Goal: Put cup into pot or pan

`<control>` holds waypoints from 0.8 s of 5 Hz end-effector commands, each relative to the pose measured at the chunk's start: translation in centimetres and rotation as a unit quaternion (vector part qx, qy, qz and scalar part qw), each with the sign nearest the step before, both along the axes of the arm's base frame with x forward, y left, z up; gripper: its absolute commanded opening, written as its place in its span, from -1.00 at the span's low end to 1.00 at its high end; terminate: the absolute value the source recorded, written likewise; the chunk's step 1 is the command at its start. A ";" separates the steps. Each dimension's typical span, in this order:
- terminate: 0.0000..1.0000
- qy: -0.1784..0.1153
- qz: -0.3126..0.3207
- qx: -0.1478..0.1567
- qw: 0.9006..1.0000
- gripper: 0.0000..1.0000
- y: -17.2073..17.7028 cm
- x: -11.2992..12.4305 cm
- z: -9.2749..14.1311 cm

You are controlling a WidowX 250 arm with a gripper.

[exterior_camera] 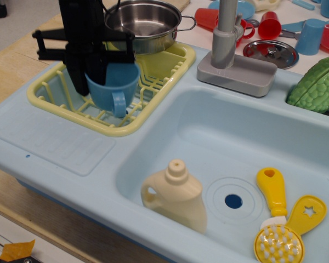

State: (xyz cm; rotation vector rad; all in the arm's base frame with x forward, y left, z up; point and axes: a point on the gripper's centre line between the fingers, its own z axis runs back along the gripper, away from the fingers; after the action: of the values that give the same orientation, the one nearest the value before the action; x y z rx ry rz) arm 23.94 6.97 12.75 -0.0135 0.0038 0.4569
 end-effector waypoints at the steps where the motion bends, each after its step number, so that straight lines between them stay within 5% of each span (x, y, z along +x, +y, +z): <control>1: -1.00 -0.071 -0.007 0.031 0.997 -1.00 0.8 1.4 4.8; 3: -1.00 -0.096 -0.056 0.042 0.993 -1.00 1.0 6.3 8.4; 4: -1.00 -0.101 -0.081 0.026 0.991 -1.00 1.0 9.0 8.2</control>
State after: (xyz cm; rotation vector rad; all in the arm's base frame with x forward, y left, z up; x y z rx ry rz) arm 33.61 7.93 18.95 -0.0309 -0.1446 0.2775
